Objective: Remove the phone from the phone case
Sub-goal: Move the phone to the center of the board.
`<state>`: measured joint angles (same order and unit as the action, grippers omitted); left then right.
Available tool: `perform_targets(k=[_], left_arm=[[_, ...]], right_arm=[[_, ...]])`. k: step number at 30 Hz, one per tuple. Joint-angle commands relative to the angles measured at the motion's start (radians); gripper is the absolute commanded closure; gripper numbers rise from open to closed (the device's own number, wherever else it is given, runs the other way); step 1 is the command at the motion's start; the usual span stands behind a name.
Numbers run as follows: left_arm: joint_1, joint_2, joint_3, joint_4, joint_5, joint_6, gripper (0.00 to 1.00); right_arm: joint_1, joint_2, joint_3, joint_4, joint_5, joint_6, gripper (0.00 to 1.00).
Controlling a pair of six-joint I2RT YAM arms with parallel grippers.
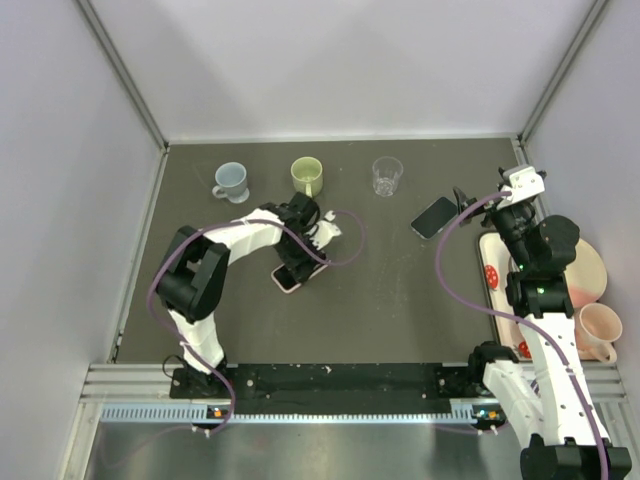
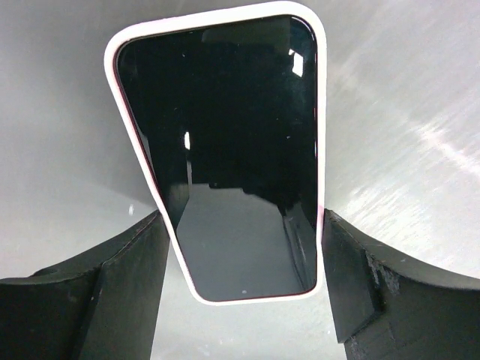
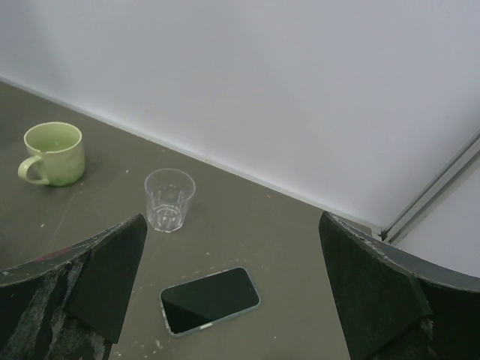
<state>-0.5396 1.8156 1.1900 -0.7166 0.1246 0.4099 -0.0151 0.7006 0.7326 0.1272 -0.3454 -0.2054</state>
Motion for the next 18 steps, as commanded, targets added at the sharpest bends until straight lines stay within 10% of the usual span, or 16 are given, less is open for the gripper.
perform_targets(k=[1,18], left_arm=[[-0.091,0.037,0.112,0.051,0.122,0.108,1.0],[-0.267,0.277,0.375,-0.017,0.123,0.308,1.0]], right_arm=[[0.01,-0.003,-0.007,0.042,-0.004,-0.014,0.01],[0.01,0.013,-0.013,0.046,0.005,-0.025,0.01]])
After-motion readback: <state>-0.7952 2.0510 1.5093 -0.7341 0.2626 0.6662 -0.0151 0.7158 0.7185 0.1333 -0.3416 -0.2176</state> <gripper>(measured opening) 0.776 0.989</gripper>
